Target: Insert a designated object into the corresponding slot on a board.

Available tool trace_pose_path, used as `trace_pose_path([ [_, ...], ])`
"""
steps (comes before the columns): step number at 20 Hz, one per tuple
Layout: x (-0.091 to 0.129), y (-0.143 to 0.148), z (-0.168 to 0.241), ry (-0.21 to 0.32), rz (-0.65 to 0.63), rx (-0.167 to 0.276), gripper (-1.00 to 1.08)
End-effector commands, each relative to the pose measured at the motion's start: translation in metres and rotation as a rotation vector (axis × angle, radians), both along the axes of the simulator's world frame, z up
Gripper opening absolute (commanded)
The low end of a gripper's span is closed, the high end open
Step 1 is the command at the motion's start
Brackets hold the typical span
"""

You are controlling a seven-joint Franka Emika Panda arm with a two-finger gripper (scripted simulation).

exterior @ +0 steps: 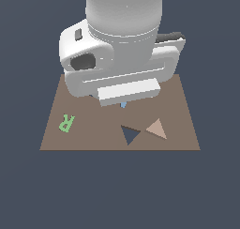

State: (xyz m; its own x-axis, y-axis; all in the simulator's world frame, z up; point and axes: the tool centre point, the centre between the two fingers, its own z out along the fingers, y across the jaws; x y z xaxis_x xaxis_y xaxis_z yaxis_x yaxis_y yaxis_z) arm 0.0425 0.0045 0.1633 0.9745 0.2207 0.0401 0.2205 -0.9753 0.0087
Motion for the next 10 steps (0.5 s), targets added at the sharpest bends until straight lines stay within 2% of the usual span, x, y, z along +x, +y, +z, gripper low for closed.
trace_pose_path([
  [1,0.008,0.008,-0.01,0.003,0.078,-0.001,1.0],
  [10,0.035,0.052,-0.056,0.018,0.45,-0.007,1.0],
])
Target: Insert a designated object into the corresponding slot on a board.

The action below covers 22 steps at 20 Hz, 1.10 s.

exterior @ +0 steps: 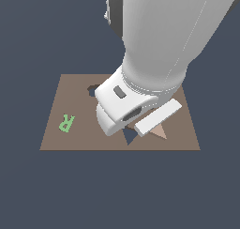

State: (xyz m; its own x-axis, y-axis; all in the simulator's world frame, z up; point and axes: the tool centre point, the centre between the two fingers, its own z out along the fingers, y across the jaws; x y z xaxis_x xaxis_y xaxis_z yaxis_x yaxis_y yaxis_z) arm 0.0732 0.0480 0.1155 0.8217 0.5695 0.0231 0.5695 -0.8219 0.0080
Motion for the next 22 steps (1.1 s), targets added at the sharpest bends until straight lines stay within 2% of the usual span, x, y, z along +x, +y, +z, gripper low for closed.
trace_pose_path([
  [1,0.006,0.014,-0.013,0.004,0.106,-0.001,1.0],
  [7,0.011,0.042,-0.038,0.012,0.309,-0.006,1.0],
  [12,0.011,0.059,-0.053,0.017,0.43,-0.009,1.0],
  [22,0.009,0.073,-0.065,0.021,0.53,-0.013,1.0],
])
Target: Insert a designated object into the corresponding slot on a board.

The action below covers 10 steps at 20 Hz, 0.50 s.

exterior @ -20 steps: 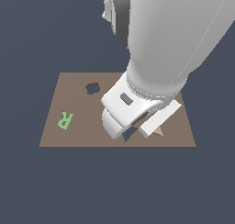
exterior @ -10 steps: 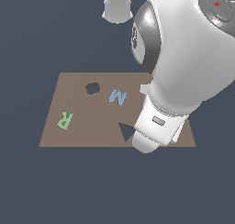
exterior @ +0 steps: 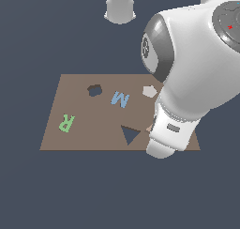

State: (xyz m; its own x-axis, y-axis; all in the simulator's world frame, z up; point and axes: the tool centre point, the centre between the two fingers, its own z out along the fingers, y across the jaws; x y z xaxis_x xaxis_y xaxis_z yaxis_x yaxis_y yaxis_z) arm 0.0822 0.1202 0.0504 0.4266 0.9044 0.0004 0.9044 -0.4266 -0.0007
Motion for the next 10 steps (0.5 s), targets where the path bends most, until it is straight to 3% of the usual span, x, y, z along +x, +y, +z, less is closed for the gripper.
trace_pose_path([
  [1,0.0,0.0,0.0,-0.001,0.006,0.0,1.0],
  [10,0.0,0.0,-0.019,0.0,0.006,-0.001,1.0],
])
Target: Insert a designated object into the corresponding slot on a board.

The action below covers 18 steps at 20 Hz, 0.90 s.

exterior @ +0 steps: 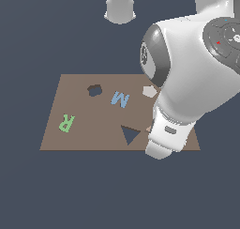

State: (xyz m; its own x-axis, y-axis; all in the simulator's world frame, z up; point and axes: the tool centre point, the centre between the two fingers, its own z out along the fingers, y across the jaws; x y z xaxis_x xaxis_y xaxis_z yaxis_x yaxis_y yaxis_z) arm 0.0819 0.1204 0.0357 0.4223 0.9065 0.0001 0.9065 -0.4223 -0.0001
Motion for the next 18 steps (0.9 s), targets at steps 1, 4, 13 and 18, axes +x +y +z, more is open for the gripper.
trace_pose_path([
  [1,-0.0002,-0.0001,-0.0053,0.0,0.001,0.0,1.0],
  [4,-0.0002,-0.0002,-0.0057,0.0,0.001,0.0,-1.0],
  [13,0.0001,-0.0002,-0.0052,-0.001,0.001,0.0,-1.0],
  [18,0.0006,-0.0001,-0.0051,-0.001,-0.011,0.0,-1.0],
])
